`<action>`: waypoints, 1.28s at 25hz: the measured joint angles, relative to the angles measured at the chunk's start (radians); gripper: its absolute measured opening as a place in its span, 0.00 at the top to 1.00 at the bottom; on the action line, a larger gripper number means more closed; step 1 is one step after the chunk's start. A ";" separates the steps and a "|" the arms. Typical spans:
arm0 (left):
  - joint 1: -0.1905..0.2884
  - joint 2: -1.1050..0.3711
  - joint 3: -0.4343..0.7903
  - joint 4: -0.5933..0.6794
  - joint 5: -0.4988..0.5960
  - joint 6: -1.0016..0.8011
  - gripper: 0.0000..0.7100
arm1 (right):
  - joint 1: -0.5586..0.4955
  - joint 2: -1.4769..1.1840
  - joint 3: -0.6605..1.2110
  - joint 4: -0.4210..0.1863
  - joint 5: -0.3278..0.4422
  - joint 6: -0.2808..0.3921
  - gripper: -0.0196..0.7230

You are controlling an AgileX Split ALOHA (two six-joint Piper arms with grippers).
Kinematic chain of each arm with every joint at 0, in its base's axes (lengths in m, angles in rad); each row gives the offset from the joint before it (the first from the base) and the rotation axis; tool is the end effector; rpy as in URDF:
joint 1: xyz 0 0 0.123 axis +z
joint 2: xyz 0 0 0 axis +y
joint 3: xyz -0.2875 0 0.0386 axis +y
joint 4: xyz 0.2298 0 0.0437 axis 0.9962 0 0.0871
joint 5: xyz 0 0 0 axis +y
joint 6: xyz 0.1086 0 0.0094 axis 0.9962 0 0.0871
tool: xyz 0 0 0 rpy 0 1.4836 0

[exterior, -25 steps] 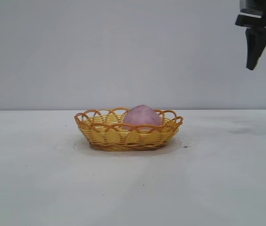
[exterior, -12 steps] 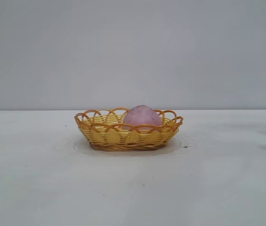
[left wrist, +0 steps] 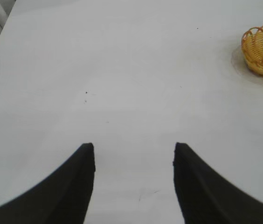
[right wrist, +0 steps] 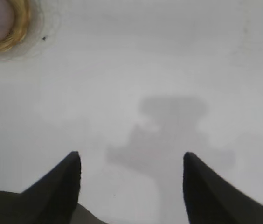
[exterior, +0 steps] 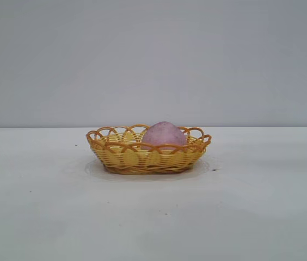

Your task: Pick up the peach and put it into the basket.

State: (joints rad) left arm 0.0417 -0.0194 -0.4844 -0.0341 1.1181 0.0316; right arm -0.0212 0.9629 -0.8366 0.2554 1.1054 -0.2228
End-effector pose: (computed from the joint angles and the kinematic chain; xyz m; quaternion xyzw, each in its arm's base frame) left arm -0.0138 -0.0039 0.2504 -0.0032 0.8668 0.0013 0.4987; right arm 0.1466 0.0215 0.2993 -0.0659 0.9677 0.0969 0.2233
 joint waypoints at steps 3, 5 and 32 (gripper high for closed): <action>0.000 0.000 0.000 0.000 0.000 0.000 0.55 | 0.000 -0.173 0.085 -0.006 0.000 0.000 0.43; 0.000 0.000 0.000 0.000 0.000 0.000 0.55 | 0.000 -0.297 0.134 -0.009 -0.002 0.000 0.43; 0.000 0.000 0.000 0.000 0.002 0.000 0.55 | 0.000 -0.887 0.333 -0.042 0.014 0.000 0.43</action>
State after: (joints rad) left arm 0.0417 -0.0194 -0.4844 -0.0341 1.1199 0.0316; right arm -0.0212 0.0760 -0.5035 0.2129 1.1190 -0.2228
